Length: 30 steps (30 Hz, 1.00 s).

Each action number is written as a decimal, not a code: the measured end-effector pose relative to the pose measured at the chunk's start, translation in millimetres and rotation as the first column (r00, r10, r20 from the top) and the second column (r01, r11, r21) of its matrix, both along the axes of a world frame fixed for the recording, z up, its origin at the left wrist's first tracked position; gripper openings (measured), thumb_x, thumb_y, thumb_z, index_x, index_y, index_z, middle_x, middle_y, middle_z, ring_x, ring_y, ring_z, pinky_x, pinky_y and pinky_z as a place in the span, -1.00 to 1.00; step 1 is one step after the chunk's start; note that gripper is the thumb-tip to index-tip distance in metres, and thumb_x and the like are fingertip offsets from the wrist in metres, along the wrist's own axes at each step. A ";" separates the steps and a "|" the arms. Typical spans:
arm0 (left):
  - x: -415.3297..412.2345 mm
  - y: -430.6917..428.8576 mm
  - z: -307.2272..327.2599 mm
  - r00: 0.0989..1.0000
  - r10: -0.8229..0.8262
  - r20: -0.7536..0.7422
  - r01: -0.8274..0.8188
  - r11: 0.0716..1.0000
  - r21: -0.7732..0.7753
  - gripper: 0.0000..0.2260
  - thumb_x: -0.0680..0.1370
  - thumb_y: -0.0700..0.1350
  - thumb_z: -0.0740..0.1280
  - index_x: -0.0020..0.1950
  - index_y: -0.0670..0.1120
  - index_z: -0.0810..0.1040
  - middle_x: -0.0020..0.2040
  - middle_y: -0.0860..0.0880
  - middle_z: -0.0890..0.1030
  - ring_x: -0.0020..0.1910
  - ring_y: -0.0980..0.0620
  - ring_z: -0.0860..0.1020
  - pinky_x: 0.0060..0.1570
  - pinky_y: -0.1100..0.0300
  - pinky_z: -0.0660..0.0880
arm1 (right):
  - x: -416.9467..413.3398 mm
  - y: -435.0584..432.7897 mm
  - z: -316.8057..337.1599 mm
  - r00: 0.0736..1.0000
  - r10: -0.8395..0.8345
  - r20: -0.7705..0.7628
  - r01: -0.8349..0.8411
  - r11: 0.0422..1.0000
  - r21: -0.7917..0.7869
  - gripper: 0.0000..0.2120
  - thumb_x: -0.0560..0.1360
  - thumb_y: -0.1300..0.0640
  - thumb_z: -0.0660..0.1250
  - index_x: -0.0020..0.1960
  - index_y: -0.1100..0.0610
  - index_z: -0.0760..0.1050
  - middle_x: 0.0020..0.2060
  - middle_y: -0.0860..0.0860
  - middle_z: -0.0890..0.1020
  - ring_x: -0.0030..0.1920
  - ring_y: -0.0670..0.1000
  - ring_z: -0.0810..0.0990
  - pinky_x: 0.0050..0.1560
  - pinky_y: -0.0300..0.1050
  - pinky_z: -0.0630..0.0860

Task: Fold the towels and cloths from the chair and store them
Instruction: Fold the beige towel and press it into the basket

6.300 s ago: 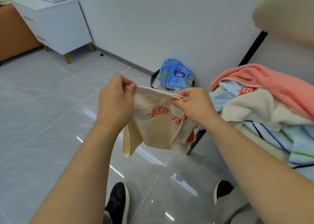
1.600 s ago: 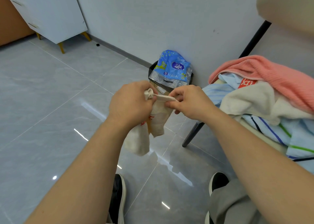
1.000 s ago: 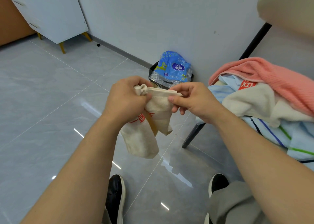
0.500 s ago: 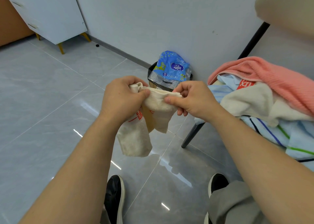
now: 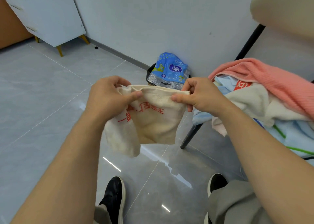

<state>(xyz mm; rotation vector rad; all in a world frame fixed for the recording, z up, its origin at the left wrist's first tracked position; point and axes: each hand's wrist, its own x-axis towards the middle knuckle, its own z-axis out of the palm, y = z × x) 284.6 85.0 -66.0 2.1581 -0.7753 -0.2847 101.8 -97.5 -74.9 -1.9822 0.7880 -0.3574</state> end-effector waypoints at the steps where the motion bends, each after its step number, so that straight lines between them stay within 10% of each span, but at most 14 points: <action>1: 5.4 4.4 3.3 0.999 -0.004 -0.036 0.005 1.000 0.006 -0.62 0.32 0.20 0.59 0.04 0.11 0.64 -0.07 0.12 0.57 -0.11 0.20 0.55 -0.15 0.17 0.52 | -4.5 -5.1 5.9 1.000 -0.003 -0.007 0.003 1.000 -0.010 -0.66 0.38 0.08 0.61 -0.20 0.24 0.49 -0.56 0.06 0.57 -0.59 -0.09 0.47 -0.53 -0.34 0.29; 10: 34.2 33.1 17.9 0.974 0.010 -0.225 -0.036 0.993 -0.113 -0.69 0.56 -0.27 0.29 0.15 0.09 0.63 0.01 0.04 0.57 0.00 0.02 0.54 -0.04 0.14 0.48 | -56.4 -38.2 38.2 0.994 -0.107 0.008 0.107 0.992 -0.068 -0.62 0.40 -0.02 0.57 -0.12 0.25 0.51 -0.44 0.22 0.64 -0.54 0.06 0.53 -0.56 -0.24 0.32; 22: 58.8 69.2 8.8 0.964 0.099 0.245 -0.139 0.978 0.153 -0.86 0.58 -0.13 0.35 -0.03 0.07 0.68 -0.13 0.04 0.65 -0.10 -0.02 0.55 -0.14 0.11 0.43 | -40.4 -23.1 17.5 0.999 0.041 0.020 -0.044 0.982 0.183 -0.73 0.45 0.35 0.49 0.02 0.46 0.47 -0.24 0.30 0.70 -0.29 0.11 0.72 -0.26 -0.17 0.66; 30: 66.7 84.6 0.8 0.977 0.205 -0.059 -0.206 0.978 -0.014 -0.88 0.55 -0.27 0.36 -0.02 -0.08 0.65 -0.20 -0.14 0.68 -0.47 0.18 0.60 -0.36 0.24 0.48 | -20.7 -15.1 10.0 0.999 -0.021 0.044 0.014 0.988 0.156 -0.71 0.46 0.21 0.52 0.01 0.37 0.50 -0.33 0.18 0.70 -0.35 0.09 0.71 -0.39 -0.16 0.62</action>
